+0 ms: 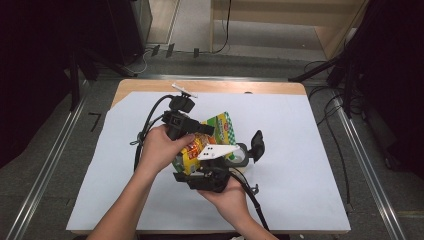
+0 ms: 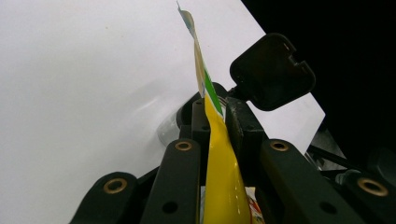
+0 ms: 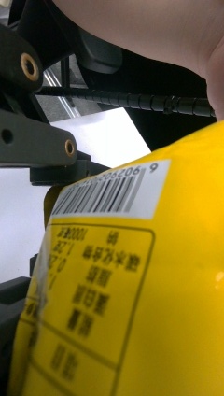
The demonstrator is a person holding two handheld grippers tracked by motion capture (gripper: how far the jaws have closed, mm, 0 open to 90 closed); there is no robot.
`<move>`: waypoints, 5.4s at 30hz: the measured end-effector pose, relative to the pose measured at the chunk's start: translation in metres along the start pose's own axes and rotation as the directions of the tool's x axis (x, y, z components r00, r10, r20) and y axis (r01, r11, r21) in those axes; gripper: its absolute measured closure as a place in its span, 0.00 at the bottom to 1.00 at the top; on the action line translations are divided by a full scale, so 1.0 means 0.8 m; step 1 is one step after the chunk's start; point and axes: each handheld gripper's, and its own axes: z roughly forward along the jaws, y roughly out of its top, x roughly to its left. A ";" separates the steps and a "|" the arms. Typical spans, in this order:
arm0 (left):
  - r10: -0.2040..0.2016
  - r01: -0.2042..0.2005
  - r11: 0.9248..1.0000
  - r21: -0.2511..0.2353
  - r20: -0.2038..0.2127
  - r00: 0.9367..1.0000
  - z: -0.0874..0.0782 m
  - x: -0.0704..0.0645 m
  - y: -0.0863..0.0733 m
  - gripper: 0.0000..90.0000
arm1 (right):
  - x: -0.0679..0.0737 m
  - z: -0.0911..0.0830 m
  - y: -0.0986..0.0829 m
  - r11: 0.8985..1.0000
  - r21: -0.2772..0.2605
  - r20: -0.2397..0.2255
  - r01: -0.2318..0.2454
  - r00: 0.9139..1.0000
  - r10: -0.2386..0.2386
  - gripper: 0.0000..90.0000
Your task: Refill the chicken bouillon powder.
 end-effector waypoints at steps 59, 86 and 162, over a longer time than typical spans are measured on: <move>0.018 -0.019 1.000 -0.018 -0.031 0.999 -0.005 -0.007 -0.001 0.94 | 0.001 0.001 -0.007 0.999 -0.032 -0.005 -0.014 1.000 0.014 0.73; 0.006 -0.007 0.999 -0.041 -0.019 1.000 -0.007 -0.005 0.000 0.93 | -0.001 -0.004 -0.002 1.000 -0.031 -0.008 0.000 1.000 -0.001 0.73; 0.031 -0.031 0.999 -0.014 -0.035 0.999 0.005 -0.012 -0.001 0.94 | 0.003 -0.004 -0.008 1.000 -0.017 0.012 0.000 1.000 0.000 0.71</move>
